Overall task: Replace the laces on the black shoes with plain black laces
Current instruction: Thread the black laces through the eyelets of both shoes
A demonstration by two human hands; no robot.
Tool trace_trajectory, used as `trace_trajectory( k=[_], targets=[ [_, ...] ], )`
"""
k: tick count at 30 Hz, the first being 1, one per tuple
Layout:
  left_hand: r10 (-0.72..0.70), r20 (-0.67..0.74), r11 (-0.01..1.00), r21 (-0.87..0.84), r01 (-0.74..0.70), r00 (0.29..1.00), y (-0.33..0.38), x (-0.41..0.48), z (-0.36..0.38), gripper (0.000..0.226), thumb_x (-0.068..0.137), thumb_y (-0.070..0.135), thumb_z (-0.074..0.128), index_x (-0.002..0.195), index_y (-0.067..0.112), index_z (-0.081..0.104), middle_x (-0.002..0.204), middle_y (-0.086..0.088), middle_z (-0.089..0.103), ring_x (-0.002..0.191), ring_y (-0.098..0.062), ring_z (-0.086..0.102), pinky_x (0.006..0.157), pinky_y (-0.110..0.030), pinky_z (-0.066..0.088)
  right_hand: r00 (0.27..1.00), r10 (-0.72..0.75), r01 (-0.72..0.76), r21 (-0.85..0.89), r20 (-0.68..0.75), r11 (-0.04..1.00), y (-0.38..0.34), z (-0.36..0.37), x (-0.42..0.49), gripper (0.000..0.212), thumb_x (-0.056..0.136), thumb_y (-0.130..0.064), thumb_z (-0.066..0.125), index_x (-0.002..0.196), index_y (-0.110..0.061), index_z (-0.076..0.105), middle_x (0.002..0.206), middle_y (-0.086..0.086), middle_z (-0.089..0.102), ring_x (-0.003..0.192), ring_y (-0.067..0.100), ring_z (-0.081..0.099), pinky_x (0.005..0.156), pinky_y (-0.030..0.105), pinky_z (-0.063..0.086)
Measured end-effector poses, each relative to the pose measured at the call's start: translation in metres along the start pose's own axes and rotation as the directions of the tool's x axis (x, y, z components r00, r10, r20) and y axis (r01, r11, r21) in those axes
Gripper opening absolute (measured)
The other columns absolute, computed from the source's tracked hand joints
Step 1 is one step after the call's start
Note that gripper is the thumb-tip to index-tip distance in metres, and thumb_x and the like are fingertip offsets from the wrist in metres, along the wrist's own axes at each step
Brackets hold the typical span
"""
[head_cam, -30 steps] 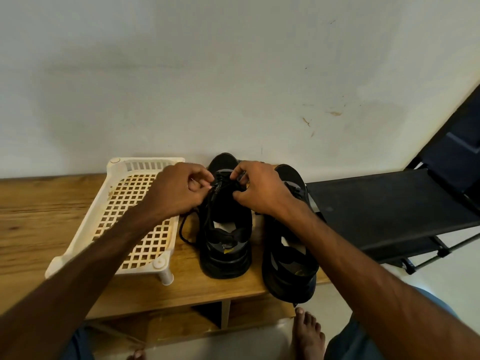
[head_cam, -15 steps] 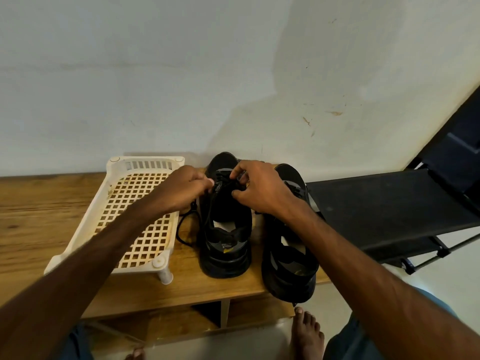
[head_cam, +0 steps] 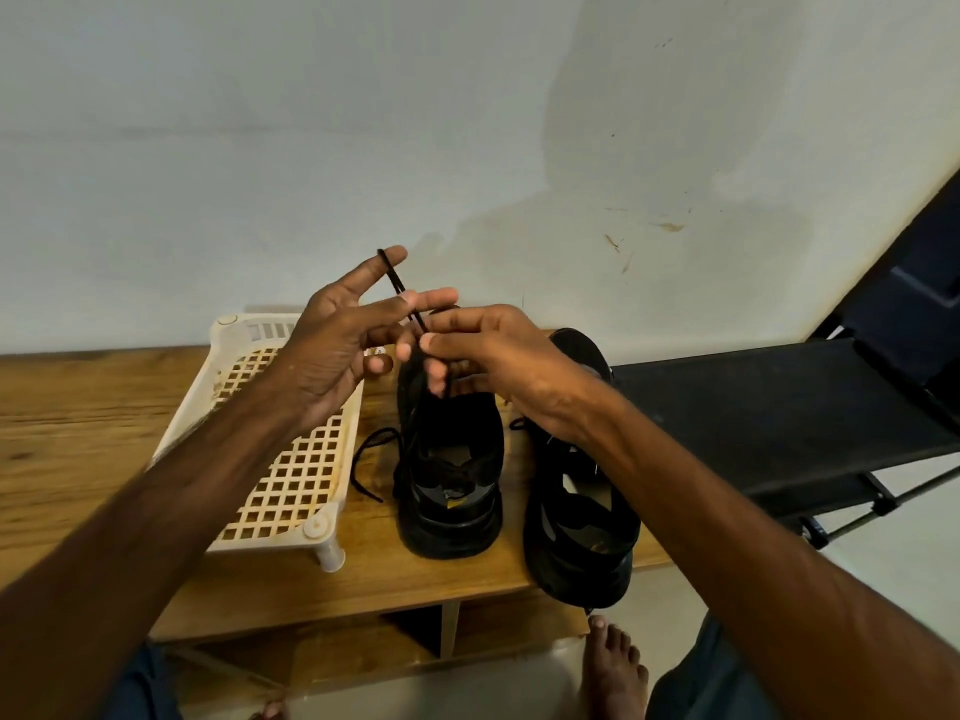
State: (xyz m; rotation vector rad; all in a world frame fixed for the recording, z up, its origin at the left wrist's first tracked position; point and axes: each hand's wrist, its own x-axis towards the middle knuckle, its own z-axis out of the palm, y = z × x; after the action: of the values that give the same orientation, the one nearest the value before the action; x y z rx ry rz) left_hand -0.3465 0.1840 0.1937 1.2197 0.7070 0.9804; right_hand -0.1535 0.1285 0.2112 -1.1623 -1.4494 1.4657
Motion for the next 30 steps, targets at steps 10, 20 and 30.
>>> trace_trajectory(
  k=[10,20,30],
  targets=[
    [0.133,-0.516,0.935,0.348,0.066,0.846,-0.018,0.012,-0.013,0.035,0.092,0.047,0.071,0.104,0.014,0.077,0.097,0.004,0.079,0.074,-0.008,0.07,0.061,-0.024,0.055,0.903,0.17,-0.177,0.019,-0.394,0.984,0.005,-0.037,-0.001,0.027,0.102,0.002,0.047,0.111,0.002,0.072,0.083,0.007,0.071,0.062,0.01,0.057,0.051,0.02,0.049],
    [0.696,0.032,0.156,0.968,-0.195,0.717,-0.035,0.004,0.032,0.022,0.095,0.035,0.067,0.112,0.021,0.068,0.097,0.011,0.067,0.099,-0.013,0.054,0.072,-0.023,0.04,0.927,-0.094,-0.045,-0.357,-0.363,0.933,0.016,-0.043,-0.004,0.022,0.093,-0.025,0.075,0.09,-0.004,0.076,0.073,0.009,0.076,0.059,0.016,0.071,0.049,0.021,0.053],
    [0.609,0.19,0.135,0.932,-0.337,0.77,-0.044,0.003,0.039,0.024,0.094,0.027,0.073,0.118,0.022,0.075,0.106,0.009,0.074,0.097,-0.018,0.058,0.071,-0.038,0.051,0.979,-0.062,0.021,-0.204,-0.196,0.979,0.014,-0.046,-0.004,0.019,0.1,0.004,0.057,0.114,0.007,0.07,0.094,0.023,0.076,0.084,0.028,0.077,0.069,0.029,0.064]
  ],
)
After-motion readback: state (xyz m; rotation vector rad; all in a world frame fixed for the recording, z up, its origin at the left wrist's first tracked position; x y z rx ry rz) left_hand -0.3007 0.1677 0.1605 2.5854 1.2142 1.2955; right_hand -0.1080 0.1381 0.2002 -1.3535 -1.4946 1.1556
